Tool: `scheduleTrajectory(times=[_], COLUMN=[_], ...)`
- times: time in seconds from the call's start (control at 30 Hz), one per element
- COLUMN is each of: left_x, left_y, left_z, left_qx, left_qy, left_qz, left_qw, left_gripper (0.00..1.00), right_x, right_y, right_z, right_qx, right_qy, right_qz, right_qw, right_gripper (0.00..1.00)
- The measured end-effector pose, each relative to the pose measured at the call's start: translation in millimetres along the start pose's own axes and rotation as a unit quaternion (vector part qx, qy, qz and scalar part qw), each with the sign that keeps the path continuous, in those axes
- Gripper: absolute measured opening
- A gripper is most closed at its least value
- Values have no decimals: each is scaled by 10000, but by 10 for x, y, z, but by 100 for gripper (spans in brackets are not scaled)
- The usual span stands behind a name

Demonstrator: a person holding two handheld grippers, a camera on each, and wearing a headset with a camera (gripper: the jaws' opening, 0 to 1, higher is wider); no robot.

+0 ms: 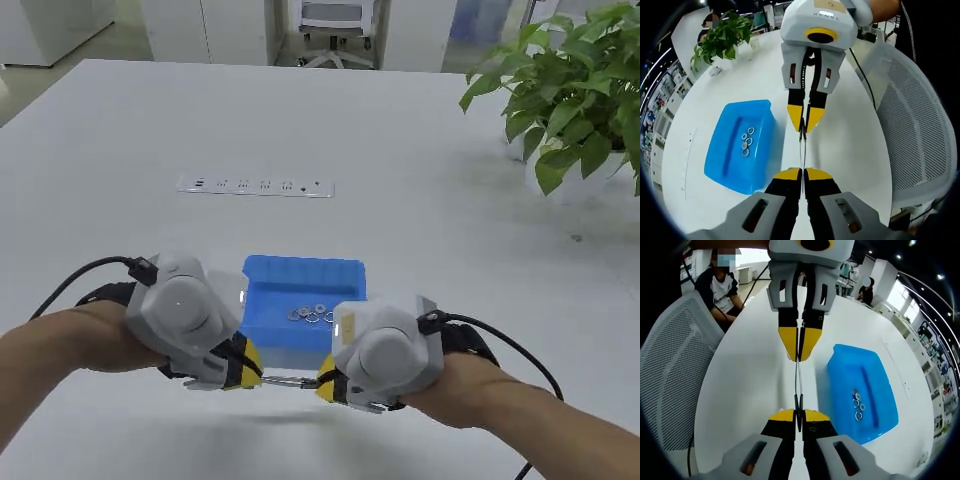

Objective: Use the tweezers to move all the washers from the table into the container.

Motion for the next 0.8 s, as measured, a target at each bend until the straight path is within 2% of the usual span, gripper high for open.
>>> scheduleTrajectory(times=[0.2,0.47,0.8], left_x=[-67,-114,-183], left_y=[-118,-217,-286], left_z=[36,91,69], left_qx=[-123,-227,-329], left_qy=[68,161,186], left_qz=[-89,-58,-181], left_qw=[9999,9996,9991], left_gripper=[6,6,6], right_x=[-14,-74,-62], right_y=[-38,-89,-149], right_z=[-81,-181,-163], right_qx=[105,189,233], right_qy=[-22,-159,-227], right_qz=[-93,-163,-228], right_qw=[9999,9996,9992], right_gripper=[4,5,6])
Point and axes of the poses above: the centre of the closed fingertips' face, and the gripper's own axes: y roughly backward along the fingers, z roughly to its right, x roughly out of its top, the point moved 10 cm from there along y, roughly backward along the fingers, and after that the axes turned 7 degrees about -x, right-handed, at the moved point
